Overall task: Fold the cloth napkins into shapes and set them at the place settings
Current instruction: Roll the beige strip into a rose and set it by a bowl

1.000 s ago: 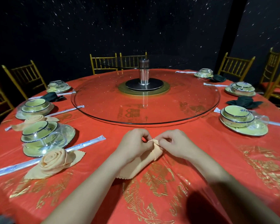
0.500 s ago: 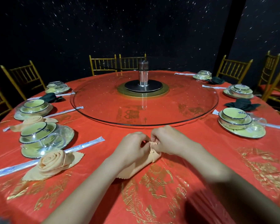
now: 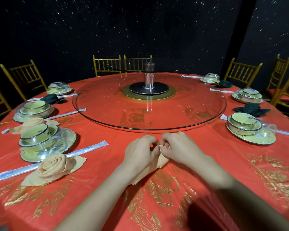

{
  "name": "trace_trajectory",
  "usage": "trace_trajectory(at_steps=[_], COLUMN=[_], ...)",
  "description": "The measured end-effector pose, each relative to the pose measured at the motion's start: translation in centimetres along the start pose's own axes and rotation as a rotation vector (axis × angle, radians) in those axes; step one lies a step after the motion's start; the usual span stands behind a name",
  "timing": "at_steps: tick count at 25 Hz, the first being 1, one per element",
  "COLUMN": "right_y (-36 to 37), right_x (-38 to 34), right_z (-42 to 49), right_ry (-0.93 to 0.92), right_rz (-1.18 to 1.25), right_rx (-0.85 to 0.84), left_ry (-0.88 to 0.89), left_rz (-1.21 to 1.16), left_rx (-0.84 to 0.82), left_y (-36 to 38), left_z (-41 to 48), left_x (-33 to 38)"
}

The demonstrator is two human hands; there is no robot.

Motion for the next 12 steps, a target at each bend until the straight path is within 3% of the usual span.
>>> trace_trajectory(at_steps=[4, 6, 10, 12], right_y=[0.3, 1.0, 2.0, 1.1], right_x=[-1.2, -1.2, 0.2, 0.8], right_z=[0.2, -0.3, -0.8, -0.3], right_ry=[-0.016, -0.102, -0.092, -0.095], right_rz=[-0.300, -0.382, -0.225, -0.183], right_rx=[0.066, 0.211, 0.166, 0.043], left_ry=[-0.006, -0.042, -0.049, -0.059], left_rz=[-0.162, -0.249, -0.261, -0.299], left_rx=[0.000, 0.037, 0.023, 0.021], left_y=[-0.3, -0.3, -0.1, 0.1], left_z=[-0.4, -0.4, 0.0, 0.2], left_x=[-0.3, -0.5, -0.6, -0.7])
Point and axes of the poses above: each hand's wrist, its own z-axis towards the middle knuckle, its own y-axis out of the palm, x = y × z, the point moved 1 cm from there along z, towards the middle knuckle, and after that the axes turned 12 degrees about y, right-handed, at the moved point
